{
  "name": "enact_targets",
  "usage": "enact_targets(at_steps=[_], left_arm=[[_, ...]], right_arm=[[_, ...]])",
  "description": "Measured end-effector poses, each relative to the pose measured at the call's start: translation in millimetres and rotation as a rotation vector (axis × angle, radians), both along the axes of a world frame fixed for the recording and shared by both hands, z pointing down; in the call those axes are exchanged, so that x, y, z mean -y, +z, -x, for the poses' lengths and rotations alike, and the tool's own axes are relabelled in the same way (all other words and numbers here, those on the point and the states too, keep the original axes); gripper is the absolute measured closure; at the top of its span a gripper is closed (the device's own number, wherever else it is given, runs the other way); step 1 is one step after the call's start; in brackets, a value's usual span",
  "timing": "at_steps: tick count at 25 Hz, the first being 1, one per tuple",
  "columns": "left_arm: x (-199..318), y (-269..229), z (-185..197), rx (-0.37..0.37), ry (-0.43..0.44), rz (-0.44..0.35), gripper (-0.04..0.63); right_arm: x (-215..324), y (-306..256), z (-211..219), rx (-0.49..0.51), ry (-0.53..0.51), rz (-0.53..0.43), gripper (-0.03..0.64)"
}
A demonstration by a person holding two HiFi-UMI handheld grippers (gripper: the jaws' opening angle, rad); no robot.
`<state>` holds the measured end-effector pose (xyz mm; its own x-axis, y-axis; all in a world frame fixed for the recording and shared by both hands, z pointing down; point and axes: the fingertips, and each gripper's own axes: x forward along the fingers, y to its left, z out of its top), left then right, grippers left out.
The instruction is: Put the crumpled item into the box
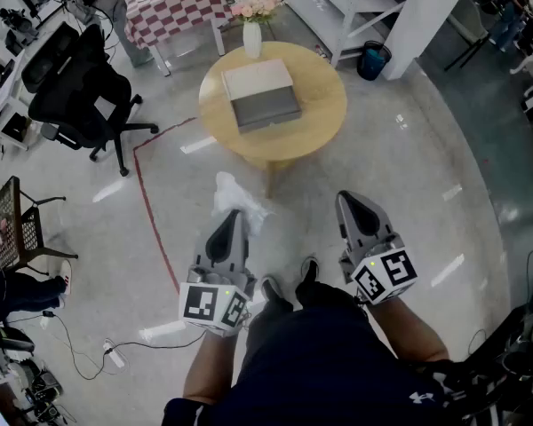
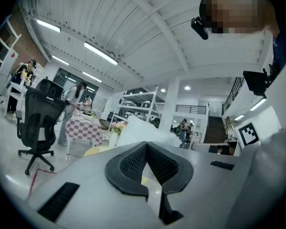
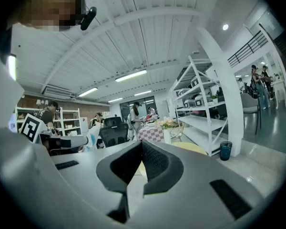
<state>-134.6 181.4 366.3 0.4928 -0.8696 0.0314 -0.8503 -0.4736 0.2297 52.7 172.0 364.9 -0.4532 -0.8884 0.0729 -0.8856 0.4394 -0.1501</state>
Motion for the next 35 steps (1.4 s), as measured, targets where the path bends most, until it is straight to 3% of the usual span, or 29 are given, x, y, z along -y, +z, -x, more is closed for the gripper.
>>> enact_targets(at_steps=[7,18,35], left_arm=[[-37.5,-18.3,-24.3,0.051,0.023,-0.004,0.578],[-47.5,-22.6,-49.7,0.07,-0.006,-0.007,0.578],[-58.0,-30.7,-105.2,0.112,-0.085,-0.035,0.578]], right_arm=[[-31.9,-15.3,-1.6,0.035,-0.04,-0.032,0.612],[-38.2,-20.7,-21.4,0.088,-0.077,-0.059,0.612],[-45.8,-31.4,-85.8,0.109,-0.136,-0.099,0.612]])
